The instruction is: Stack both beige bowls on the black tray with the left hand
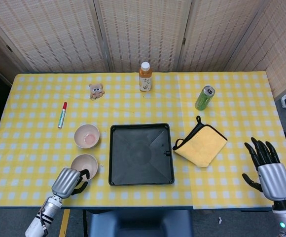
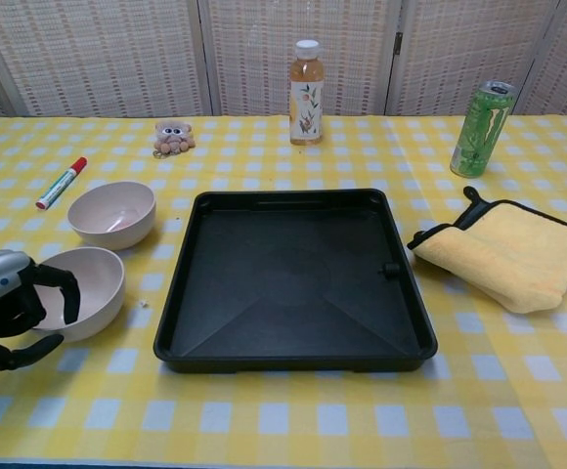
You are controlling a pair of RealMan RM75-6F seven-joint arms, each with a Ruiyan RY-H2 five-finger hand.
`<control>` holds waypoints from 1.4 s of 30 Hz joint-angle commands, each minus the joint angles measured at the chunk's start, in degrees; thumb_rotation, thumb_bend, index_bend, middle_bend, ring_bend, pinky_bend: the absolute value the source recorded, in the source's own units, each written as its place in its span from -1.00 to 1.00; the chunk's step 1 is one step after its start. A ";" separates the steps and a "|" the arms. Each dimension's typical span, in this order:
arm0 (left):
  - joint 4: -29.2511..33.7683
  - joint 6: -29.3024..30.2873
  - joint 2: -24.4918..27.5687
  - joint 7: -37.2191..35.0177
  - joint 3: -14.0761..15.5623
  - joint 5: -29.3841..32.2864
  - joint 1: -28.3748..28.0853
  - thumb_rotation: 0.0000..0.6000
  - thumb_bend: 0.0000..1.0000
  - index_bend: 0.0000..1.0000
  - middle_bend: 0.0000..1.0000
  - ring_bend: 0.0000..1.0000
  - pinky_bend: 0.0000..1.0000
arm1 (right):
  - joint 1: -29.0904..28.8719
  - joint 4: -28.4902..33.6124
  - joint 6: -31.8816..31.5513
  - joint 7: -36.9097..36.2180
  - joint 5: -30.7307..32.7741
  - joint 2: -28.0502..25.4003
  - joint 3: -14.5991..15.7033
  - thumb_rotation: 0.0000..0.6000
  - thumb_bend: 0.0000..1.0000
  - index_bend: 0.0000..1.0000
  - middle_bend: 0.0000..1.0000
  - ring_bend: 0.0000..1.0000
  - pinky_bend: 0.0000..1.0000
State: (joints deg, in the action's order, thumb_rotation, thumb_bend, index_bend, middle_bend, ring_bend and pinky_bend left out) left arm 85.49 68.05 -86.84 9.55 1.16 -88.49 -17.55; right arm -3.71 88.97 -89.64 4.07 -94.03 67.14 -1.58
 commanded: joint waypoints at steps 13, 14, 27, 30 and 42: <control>-3.67 4.28 -2.33 0.11 0.35 -2.49 0.21 1.00 0.02 0.26 1.00 1.00 1.00 | -0.64 0.72 2.24 0.60 0.75 -0.70 0.42 1.00 -0.51 -1.00 -1.00 -1.00 -1.00; -3.80 4.63 -2.37 0.26 0.34 -2.71 0.23 1.00 0.03 0.27 1.00 1.00 1.00 | -0.67 0.71 2.27 0.72 0.78 -0.65 0.39 1.00 -0.51 -1.00 -1.00 -1.00 -1.00; -1.98 9.49 -2.08 1.66 -0.59 -5.21 0.43 1.00 0.04 0.27 1.00 1.00 1.00 | -0.76 0.83 2.21 0.87 0.54 -0.50 0.49 1.00 -0.51 -1.00 -1.00 -1.00 -1.00; 0.40 9.99 -1.65 3.30 -1.08 -5.96 -0.04 1.00 0.04 0.27 1.00 1.00 1.00 | -0.71 0.90 1.90 0.57 0.47 -0.61 0.40 1.00 -0.51 -1.00 -1.00 -1.00 -1.00; 3.71 6.60 -6.63 9.14 -6.85 -4.00 -5.35 1.00 0.04 0.27 1.00 1.00 1.00 | -1.09 0.61 2.17 -1.34 0.44 -1.20 0.31 1.00 -0.51 -1.00 -1.00 -1.00 -1.00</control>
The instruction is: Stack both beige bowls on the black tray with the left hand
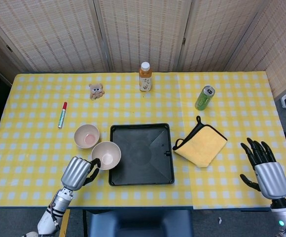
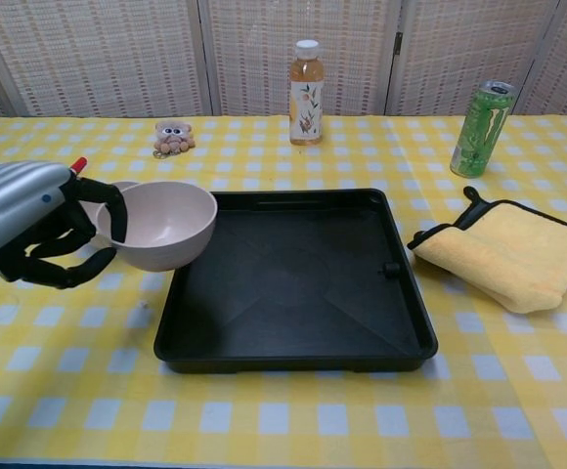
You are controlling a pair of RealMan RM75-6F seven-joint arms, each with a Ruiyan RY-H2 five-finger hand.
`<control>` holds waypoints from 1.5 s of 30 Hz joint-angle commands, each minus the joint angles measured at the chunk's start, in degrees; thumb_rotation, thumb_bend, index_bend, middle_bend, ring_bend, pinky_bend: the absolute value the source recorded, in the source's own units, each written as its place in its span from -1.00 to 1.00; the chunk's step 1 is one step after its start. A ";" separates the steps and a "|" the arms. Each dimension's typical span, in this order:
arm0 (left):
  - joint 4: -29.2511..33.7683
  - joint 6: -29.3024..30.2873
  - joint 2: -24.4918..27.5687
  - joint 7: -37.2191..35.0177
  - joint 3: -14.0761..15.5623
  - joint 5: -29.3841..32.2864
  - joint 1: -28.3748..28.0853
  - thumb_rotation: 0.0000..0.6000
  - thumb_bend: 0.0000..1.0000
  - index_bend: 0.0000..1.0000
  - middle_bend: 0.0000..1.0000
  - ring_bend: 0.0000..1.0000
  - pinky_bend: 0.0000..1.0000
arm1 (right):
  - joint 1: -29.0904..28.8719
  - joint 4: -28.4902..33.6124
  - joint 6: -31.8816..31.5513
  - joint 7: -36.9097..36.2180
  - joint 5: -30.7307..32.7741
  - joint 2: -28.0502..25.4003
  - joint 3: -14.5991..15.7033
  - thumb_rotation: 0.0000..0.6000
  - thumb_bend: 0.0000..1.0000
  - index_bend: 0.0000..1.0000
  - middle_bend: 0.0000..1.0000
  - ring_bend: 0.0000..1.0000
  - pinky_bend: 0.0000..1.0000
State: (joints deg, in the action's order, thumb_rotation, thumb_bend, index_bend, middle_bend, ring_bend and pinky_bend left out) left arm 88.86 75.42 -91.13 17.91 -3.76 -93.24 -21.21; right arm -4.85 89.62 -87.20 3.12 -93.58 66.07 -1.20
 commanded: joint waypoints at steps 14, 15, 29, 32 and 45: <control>-9.33 -8.37 -14.57 3.28 -6.36 7.74 -9.18 1.00 0.04 0.27 1.00 1.00 1.00 | 0.14 -0.40 -0.61 -4.22 1.06 -1.51 -0.63 1.00 -0.51 -1.00 -1.00 -1.00 -1.00; -10.12 -8.45 -15.12 3.16 -6.51 7.90 -9.49 1.00 0.04 0.27 1.00 1.00 1.00 | 0.19 -0.43 -0.65 -4.37 1.07 -1.58 -0.61 1.00 -0.51 -1.00 -1.00 -1.00 -1.00; -16.94 -7.75 -20.12 1.98 -6.49 8.88 -11.99 1.00 -0.01 0.03 1.00 1.00 1.00 | 1.29 -0.33 -2.24 -5.76 1.93 -2.30 -0.96 1.00 -0.51 -1.00 -1.00 -1.00 -1.00; -16.01 -7.92 -20.19 2.71 -6.21 9.14 -12.27 1.00 -0.12 -0.14 1.00 1.00 1.00 | 1.26 -0.25 -2.11 -5.71 1.82 -2.31 -0.90 1.00 -0.51 -1.00 -1.00 -1.00 -1.00; -3.01 -3.14 -12.05 10.32 -5.98 9.20 -9.97 1.00 -0.41 -0.35 1.00 1.00 1.00 | 1.85 -0.39 -3.69 -6.32 -0.25 -2.68 -0.27 1.00 -0.51 -1.00 -1.00 -1.00 -1.00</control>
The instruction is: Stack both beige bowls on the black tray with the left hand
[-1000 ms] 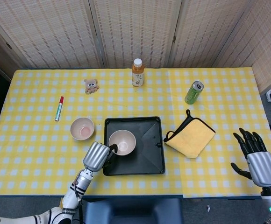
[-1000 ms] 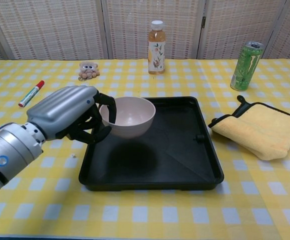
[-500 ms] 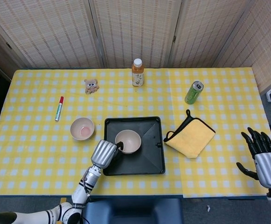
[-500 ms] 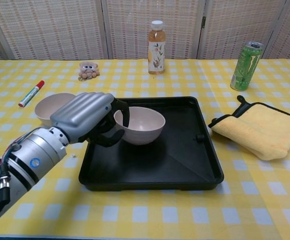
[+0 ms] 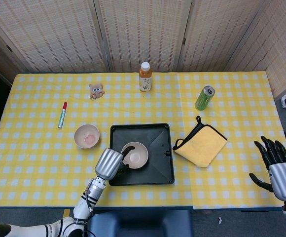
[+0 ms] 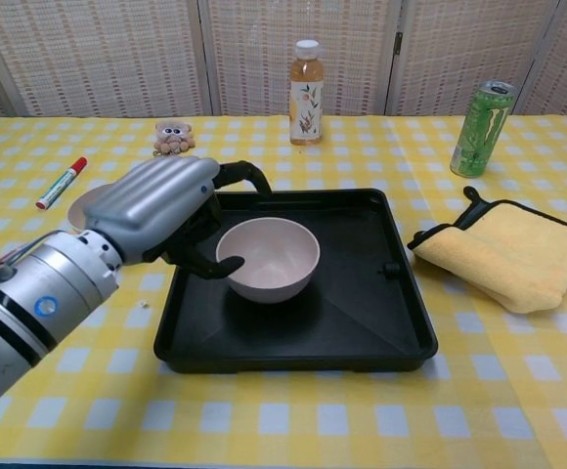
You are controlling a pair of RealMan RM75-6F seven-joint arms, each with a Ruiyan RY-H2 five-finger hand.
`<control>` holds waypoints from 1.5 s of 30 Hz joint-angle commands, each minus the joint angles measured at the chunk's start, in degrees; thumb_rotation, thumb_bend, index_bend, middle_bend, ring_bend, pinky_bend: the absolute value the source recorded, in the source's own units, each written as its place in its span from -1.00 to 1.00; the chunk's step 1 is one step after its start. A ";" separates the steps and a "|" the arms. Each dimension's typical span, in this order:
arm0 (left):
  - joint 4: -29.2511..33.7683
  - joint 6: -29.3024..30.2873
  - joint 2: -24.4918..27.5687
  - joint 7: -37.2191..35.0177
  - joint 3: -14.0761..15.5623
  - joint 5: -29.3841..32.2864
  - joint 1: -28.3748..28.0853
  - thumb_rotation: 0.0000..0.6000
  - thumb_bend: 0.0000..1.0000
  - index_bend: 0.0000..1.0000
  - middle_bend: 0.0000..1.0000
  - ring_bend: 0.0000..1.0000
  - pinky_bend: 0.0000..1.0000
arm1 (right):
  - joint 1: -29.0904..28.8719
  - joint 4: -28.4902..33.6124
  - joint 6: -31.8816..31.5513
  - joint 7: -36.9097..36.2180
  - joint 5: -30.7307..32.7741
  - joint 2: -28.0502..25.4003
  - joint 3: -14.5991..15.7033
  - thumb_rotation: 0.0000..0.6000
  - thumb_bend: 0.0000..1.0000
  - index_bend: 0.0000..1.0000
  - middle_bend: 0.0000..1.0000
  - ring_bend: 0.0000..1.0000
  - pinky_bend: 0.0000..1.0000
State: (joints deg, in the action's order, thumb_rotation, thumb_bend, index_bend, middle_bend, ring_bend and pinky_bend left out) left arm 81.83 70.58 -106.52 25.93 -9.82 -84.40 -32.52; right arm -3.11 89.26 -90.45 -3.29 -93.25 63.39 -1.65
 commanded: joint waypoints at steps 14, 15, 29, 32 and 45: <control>5.86 1.60 11.64 2.05 2.18 7.39 6.04 1.00 -0.30 0.06 1.00 1.00 1.00 | 0.46 0.11 -1.74 0.77 -3.15 0.39 1.01 1.00 -0.51 -1.00 -1.00 -1.00 -1.00; 4.99 1.44 11.45 1.60 2.01 7.73 5.99 1.00 -0.30 0.07 1.00 1.00 1.00 | 0.40 0.11 -1.63 0.78 -3.12 0.40 0.98 1.00 -0.51 -1.00 -1.00 -1.00 -1.00; -4.83 0.74 9.10 -0.95 -0.47 9.65 4.43 1.00 -0.28 0.05 1.00 1.00 1.00 | 0.14 0.09 -0.90 1.10 -2.20 0.51 0.62 1.00 -0.51 -1.00 -1.00 -1.00 -1.00; -5.29 -0.38 9.16 -1.22 -0.73 10.87 4.18 1.00 -0.22 0.07 1.00 1.00 1.00 | 0.10 0.09 -0.76 1.27 -2.15 0.60 0.63 1.00 -0.51 -1.00 -1.00 -1.00 -1.00; -9.20 -2.06 8.01 -3.30 -1.28 12.62 3.18 1.00 -0.18 0.04 1.00 1.00 1.00 | 0.03 0.21 -0.17 1.51 -1.40 0.52 0.50 1.00 -0.51 -1.00 -1.00 -1.00 -1.00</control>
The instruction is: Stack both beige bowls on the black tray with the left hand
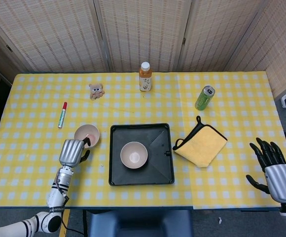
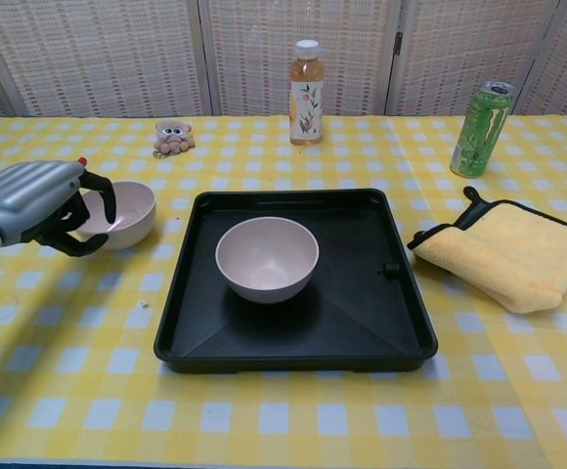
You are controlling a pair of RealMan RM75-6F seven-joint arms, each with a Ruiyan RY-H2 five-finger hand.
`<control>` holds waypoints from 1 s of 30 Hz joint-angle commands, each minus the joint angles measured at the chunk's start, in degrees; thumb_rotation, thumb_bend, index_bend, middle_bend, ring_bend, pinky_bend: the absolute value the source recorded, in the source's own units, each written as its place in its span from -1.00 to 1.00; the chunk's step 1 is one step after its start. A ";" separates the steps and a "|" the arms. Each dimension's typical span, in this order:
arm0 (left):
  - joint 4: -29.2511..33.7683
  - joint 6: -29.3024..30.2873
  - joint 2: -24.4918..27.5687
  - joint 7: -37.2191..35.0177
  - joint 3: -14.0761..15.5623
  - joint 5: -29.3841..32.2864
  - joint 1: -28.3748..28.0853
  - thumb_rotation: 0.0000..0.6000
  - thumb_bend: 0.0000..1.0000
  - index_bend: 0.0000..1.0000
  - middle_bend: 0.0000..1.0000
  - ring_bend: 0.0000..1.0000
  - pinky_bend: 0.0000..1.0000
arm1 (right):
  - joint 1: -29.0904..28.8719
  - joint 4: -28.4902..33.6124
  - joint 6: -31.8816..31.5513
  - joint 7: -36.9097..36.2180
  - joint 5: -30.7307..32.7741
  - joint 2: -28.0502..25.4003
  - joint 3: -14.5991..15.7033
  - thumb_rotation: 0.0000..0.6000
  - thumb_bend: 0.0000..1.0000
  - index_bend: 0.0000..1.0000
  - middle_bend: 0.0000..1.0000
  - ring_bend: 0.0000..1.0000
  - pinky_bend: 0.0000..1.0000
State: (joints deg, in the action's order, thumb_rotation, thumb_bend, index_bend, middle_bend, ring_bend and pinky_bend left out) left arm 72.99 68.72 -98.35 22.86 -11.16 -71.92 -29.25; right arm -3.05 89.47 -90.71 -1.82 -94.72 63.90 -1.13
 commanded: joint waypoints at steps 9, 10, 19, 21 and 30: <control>-4.16 -1.76 -1.27 -2.10 -0.10 1.22 -0.74 1.00 -0.18 0.05 1.00 1.00 1.00 | -0.16 0.13 0.67 0.48 0.74 0.12 -0.20 1.00 -0.51 -1.00 -1.00 -1.00 -1.00; -4.61 -2.19 -1.36 -2.29 -0.18 1.51 -0.88 1.00 -0.18 0.05 1.00 1.00 1.00 | -0.18 0.11 0.82 0.62 0.90 0.17 -0.22 1.00 -0.51 -1.00 -1.00 -1.00 -1.00; -7.01 -2.69 -1.65 -3.94 -0.56 1.76 -1.46 1.00 -0.18 0.14 1.00 1.00 1.00 | 0.57 0.24 -0.03 1.44 1.46 0.38 -0.31 1.00 -0.51 -1.00 -1.00 -1.00 -1.00; -7.88 -2.25 -2.03 -3.99 -0.37 1.36 -1.51 1.00 -0.18 0.18 1.00 1.00 1.00 | 0.80 0.23 -0.42 1.76 1.54 0.50 -0.39 1.00 -0.51 -1.00 -1.00 -1.00 -1.00; -9.84 -1.69 -3.08 -5.39 0.07 0.77 -1.38 1.00 -0.18 0.35 1.00 1.00 1.00 | 0.70 0.05 -0.20 2.09 1.79 0.77 -0.65 1.00 -0.51 -1.00 -1.00 -1.00 -1.00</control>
State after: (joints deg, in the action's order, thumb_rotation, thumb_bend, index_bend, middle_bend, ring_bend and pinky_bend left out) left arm 63.22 66.83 -101.40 17.68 -11.14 -70.95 -30.66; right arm -2.33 89.52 -90.94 0.24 -92.93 64.66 -1.78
